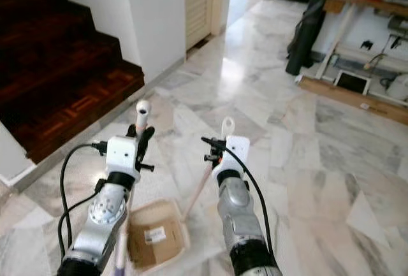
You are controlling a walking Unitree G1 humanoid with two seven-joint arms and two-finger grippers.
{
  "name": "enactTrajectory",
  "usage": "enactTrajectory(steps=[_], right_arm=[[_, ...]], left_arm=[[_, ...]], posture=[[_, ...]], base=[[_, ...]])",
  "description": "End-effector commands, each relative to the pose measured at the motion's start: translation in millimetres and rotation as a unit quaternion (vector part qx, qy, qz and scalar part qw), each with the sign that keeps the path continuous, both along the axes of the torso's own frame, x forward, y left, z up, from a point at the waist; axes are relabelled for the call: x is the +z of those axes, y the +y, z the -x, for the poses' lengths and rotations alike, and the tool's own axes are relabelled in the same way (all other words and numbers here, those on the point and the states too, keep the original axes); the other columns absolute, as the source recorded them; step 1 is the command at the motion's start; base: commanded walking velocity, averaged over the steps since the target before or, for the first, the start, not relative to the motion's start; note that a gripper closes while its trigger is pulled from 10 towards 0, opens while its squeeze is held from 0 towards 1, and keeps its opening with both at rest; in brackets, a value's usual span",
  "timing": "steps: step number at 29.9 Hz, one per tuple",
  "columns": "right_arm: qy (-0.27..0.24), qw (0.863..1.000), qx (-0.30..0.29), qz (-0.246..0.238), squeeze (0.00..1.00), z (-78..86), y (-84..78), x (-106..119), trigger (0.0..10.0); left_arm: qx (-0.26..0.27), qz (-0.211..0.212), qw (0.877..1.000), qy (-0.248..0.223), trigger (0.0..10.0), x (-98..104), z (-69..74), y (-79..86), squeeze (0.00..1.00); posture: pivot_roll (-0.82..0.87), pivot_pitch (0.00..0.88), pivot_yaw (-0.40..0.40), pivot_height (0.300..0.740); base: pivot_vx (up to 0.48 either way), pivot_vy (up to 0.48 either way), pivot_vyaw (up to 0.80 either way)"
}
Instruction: Sweep floor
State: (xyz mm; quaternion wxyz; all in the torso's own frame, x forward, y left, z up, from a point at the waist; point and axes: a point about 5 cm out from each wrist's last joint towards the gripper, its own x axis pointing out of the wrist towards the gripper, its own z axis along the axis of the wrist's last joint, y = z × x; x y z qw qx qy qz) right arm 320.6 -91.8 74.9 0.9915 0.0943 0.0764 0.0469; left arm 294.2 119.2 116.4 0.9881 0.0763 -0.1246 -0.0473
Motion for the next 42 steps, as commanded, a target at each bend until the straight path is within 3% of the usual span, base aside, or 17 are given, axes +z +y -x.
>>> enactTrajectory(steps=[1, 33, 42], right_arm=[[-0.03, 0.999, 0.006, -0.023, 0.0, -4.8, 7.3, 14.5, 10.0], [-0.028, 0.999, 0.012, -0.017, 0.0, -6.2, 6.5, 15.1, 10.0], [-0.026, 0.999, 0.018, -0.016, 0.0, -5.2, 9.1, 14.5, 10.0]], left_arm=[[-0.008, 0.0, 1.0, -0.023, 10.0, 9.6, -1.7, -2.7, 0.0], [0.003, -0.001, 1.0, -0.02, 10.0, 10.7, -2.5, 0.7, 0.0], [0.002, 0.001, 1.0, -0.019, 10.0, 10.1, -2.2, 0.2, 0.0]], posture=[[0.11, 0.0, -0.032, 0.74], [0.12, 0.0, -0.033, 0.74], [0.12, 0.0, -0.034, 0.74]], base=[[0.0, 0.412, 0.0], [0.0, 0.413, 0.0], [0.0, 0.412, 0.62]])
